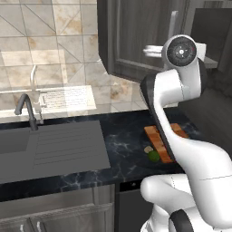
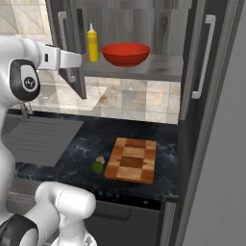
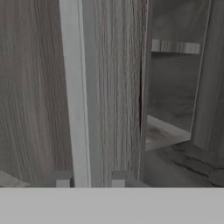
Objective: Open the cabinet. Place the bowl and condiment on the counter. Then place the lime and garlic on the cutting board.
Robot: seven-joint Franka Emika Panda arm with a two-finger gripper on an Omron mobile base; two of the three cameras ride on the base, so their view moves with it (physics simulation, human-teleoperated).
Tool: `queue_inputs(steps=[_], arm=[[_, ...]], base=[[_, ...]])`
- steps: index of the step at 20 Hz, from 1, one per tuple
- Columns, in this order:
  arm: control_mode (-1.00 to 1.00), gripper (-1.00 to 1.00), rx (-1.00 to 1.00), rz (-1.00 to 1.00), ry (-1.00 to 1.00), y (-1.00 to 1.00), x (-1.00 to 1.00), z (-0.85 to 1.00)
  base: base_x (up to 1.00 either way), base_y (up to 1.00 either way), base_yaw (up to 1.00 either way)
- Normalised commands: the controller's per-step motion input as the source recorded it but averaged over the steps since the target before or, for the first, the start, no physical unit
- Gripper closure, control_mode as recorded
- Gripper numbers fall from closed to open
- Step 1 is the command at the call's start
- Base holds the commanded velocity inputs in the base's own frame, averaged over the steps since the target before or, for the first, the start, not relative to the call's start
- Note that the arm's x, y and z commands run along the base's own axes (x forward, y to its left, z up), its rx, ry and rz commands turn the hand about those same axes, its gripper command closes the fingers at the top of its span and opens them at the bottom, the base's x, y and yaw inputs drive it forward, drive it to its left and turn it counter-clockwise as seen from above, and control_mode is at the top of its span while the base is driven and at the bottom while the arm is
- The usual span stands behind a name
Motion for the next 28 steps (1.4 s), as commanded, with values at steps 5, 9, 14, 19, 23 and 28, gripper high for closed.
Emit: queue_inputs(steps=[5,9,14,19,23,28], arm=[[-1.00,1.00,0.00,0.00,0.00,0.05,-0.33,0.00],[-1.00,1.00,0.00,0.00,0.03,0.05,-0.11,0.00],[-1.00,-1.00,0.00,0.00,0.02,0.00,-0.03,0.00],[-1.00,-1.00,0.05,0.00,-0.02,0.00,-0.34,0.00],[-1.00,-1.00,0.11,0.00,-0.06,-0.14,-0.72,0.00],[-1.00,-1.00,0.13,0.00,-0.07,-0.23,-0.75,0.00]], base=[[0.00,0.00,0.00],[0.00,0.00,0.00],[0.00,0.00,0.00],[0.00,0.00,0.00],[0.00,0.00,0.00],[0.00,0.00,0.00]])
